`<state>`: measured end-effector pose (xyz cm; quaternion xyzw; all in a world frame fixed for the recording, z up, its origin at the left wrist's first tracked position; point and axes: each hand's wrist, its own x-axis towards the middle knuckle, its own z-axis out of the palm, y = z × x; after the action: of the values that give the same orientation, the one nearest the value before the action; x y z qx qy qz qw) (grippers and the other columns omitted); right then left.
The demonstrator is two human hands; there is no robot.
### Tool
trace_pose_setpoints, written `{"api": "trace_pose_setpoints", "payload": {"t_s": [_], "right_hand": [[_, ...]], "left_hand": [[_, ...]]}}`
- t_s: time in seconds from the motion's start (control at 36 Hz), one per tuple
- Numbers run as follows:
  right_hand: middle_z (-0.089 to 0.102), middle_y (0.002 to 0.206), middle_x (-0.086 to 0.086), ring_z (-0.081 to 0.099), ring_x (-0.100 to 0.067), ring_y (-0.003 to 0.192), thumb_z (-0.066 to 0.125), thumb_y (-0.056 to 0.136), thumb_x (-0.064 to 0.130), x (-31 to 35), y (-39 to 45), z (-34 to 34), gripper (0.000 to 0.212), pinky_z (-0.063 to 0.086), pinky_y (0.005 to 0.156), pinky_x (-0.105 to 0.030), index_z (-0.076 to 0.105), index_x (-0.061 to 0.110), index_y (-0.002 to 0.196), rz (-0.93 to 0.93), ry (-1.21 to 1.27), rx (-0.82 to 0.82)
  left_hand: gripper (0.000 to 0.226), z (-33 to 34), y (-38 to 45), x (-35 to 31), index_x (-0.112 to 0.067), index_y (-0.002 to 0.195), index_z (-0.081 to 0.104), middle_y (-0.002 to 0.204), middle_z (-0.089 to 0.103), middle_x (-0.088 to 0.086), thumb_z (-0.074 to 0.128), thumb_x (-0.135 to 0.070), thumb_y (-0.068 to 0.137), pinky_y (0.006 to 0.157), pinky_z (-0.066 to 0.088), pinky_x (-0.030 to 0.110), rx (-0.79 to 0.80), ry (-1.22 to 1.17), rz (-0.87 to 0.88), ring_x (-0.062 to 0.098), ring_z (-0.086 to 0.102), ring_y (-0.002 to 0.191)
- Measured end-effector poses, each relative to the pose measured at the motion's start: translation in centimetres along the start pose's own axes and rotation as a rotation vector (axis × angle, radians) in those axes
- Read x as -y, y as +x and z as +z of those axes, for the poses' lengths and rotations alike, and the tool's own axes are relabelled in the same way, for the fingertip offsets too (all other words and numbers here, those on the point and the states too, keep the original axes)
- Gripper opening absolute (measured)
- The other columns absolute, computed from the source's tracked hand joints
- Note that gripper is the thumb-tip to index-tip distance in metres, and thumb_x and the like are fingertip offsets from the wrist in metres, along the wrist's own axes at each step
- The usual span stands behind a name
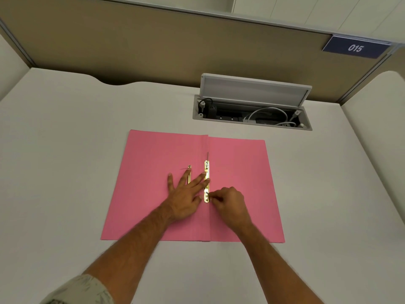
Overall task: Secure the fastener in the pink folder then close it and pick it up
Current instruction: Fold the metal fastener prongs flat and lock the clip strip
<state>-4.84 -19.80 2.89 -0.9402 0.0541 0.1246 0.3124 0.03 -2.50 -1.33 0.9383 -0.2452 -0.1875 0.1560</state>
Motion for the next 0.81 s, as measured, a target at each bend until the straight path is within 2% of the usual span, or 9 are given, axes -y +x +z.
{"api": "trace_pose_setpoints", "payload": {"t_s": [0.08, 0.14, 0.31, 0.44, 0.5, 0.56, 0.61, 0.72, 0.81], "right_hand": [[0.073, 0.099, -0.002, 0.053, -0.028, 0.102, 0.053, 0.100, 0.022, -0.2, -0.6, 1.1, 0.030, 0.036, 0.078, -0.033, 0.077, 0.026, 0.119, -0.053, -0.148, -0.031], [0.072, 0.100, -0.002, 0.051, -0.027, 0.103, 0.051, 0.101, 0.023, -0.1, -1.0, 1.6, 0.031, 0.029, 0.076, -0.032, 0.075, 0.024, 0.119, -0.069, -0.192, -0.054], [0.073, 0.109, -0.005, 0.051, -0.027, 0.108, 0.044, 0.104, 0.020, 1.1, -1.4, 2.2, 0.035, 0.038, 0.085, -0.034, 0.073, 0.018, 0.125, -0.013, -0.193, -0.075], [0.073, 0.103, -0.010, 0.055, -0.030, 0.106, 0.045, 0.102, 0.018, 2.6, -1.6, 2.2, 0.034, 0.044, 0.088, -0.036, 0.076, 0.013, 0.114, 0.105, -0.066, -0.099], [0.073, 0.091, -0.015, 0.058, -0.035, 0.093, 0.047, 0.099, 0.013, 3.0, -1.5, 2.2, 0.032, 0.044, 0.081, -0.037, 0.078, 0.006, 0.097, 0.160, 0.004, -0.098], [0.068, 0.076, -0.017, 0.051, -0.032, 0.074, 0.050, 0.097, 0.010, 3.3, -1.5, 2.2, 0.030, 0.041, 0.071, -0.036, 0.075, 0.001, 0.083, 0.201, 0.071, -0.103], [0.064, 0.068, -0.017, 0.044, -0.027, 0.063, 0.052, 0.096, 0.007, 3.6, -1.6, 2.2, 0.029, 0.036, 0.065, -0.031, 0.075, -0.001, 0.079, 0.222, 0.124, -0.127], [0.075, 0.083, -0.018, 0.049, -0.026, 0.066, 0.050, 0.099, 0.009, 4.1, -2.0, 2.7, 0.031, 0.039, 0.066, -0.032, 0.077, -0.001, 0.088, 0.215, 0.096, -0.142], [0.076, 0.093, -0.016, 0.060, -0.031, 0.081, 0.044, 0.102, 0.012, 3.9, -2.4, 3.2, 0.034, 0.047, 0.075, -0.037, 0.076, 0.003, 0.097, 0.184, -0.024, -0.122]], "left_hand": [[0.059, 0.1, 0.1, 0.0, -0.048, 0.158, 0.003, 0.154, -0.020, -0.033, 0.030, -0.035, 0.106, 0.110, -0.019, 0.074, -0.007, 0.011, -0.001, 0.022, -0.023, 0.154], [0.058, 0.2, 0.1, 0.0, -0.048, 0.158, 0.004, 0.154, -0.019, -0.034, 0.029, -0.036, 0.107, 0.110, -0.019, 0.073, -0.013, 0.011, 0.000, 0.021, -0.022, 0.154], [0.056, 0.6, 0.1, 0.2, -0.048, 0.158, 0.006, 0.156, -0.016, -0.034, 0.027, -0.039, 0.107, 0.110, -0.019, 0.073, -0.033, 0.011, 0.004, 0.021, -0.021, 0.154], [0.056, 0.7, 0.2, 0.2, -0.047, 0.158, 0.005, 0.159, -0.014, -0.031, 0.027, -0.039, 0.107, 0.109, -0.019, 0.073, -0.035, 0.019, 0.003, 0.022, -0.021, 0.154], [0.056, 0.7, 0.1, 0.2, -0.047, 0.158, 0.006, 0.159, -0.014, -0.032, 0.028, -0.038, 0.107, 0.109, -0.018, 0.074, -0.040, 0.019, 0.001, 0.022, -0.020, 0.154], [0.056, 0.7, 0.1, 0.2, -0.046, 0.158, 0.007, 0.157, -0.015, -0.033, 0.029, -0.037, 0.107, 0.109, -0.018, 0.074, -0.043, 0.013, 0.000, 0.023, -0.020, 0.154], [0.056, 0.7, 0.2, 0.1, -0.046, 0.158, 0.007, 0.155, -0.017, -0.034, 0.029, -0.037, 0.107, 0.109, -0.018, 0.074, -0.043, 0.011, 0.000, 0.023, -0.020, 0.154], [0.056, 0.8, 0.3, 0.2, -0.047, 0.158, 0.006, 0.155, -0.018, -0.033, 0.028, -0.038, 0.107, 0.109, -0.019, 0.074, -0.039, 0.019, -0.001, 0.022, -0.021, 0.154], [0.056, 0.9, 0.4, 0.3, -0.047, 0.158, 0.006, 0.155, -0.018, -0.033, 0.028, -0.038, 0.107, 0.108, -0.020, 0.073, -0.039, 0.022, -0.002, 0.021, -0.022, 0.154]]}}
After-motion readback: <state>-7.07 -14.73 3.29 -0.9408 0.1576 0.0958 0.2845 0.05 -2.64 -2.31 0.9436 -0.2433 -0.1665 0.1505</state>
